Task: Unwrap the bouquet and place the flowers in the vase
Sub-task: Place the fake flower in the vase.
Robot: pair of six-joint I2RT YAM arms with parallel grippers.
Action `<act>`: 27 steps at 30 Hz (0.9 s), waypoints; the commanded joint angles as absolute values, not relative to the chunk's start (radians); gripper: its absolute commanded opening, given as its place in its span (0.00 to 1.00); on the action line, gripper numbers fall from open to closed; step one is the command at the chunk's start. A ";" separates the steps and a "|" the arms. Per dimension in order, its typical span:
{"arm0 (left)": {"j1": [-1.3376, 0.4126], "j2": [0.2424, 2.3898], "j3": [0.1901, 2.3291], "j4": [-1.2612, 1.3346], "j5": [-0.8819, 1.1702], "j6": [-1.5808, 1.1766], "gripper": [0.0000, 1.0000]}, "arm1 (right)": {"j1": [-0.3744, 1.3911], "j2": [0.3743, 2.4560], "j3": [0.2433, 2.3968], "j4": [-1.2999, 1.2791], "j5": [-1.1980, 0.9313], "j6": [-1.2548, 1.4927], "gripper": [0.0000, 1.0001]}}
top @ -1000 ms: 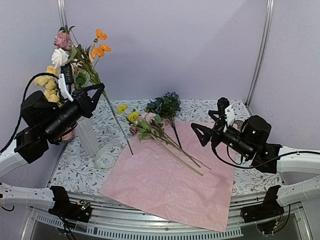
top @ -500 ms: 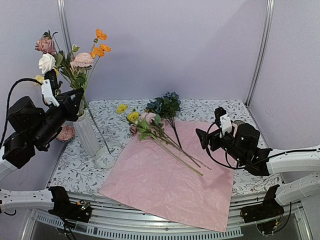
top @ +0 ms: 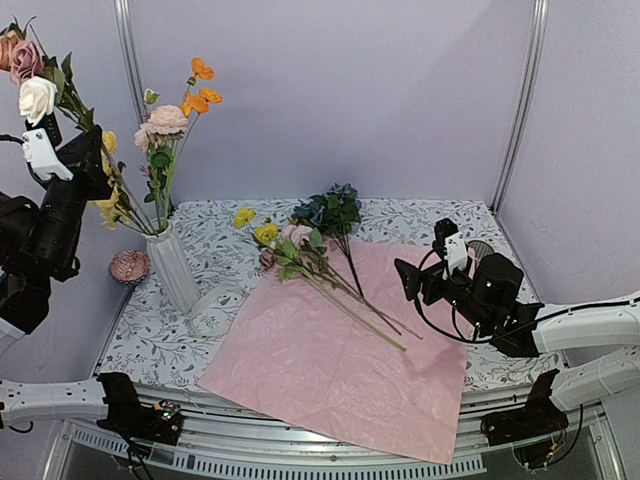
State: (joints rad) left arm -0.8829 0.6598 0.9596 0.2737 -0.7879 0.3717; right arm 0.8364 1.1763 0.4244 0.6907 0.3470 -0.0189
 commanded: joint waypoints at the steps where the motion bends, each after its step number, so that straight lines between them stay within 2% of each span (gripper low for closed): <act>1: -0.826 0.709 0.993 0.462 -0.786 0.552 0.00 | 0.831 1.181 0.414 0.729 0.339 -0.016 0.99; 16: -0.521 0.794 0.928 0.437 -0.576 0.295 0.00 | 0.830 1.196 0.411 0.733 0.332 -0.021 0.99; 27: -0.323 0.837 0.868 0.247 -0.473 0.002 0.00 | 0.830 1.204 0.414 0.732 0.334 -0.026 0.99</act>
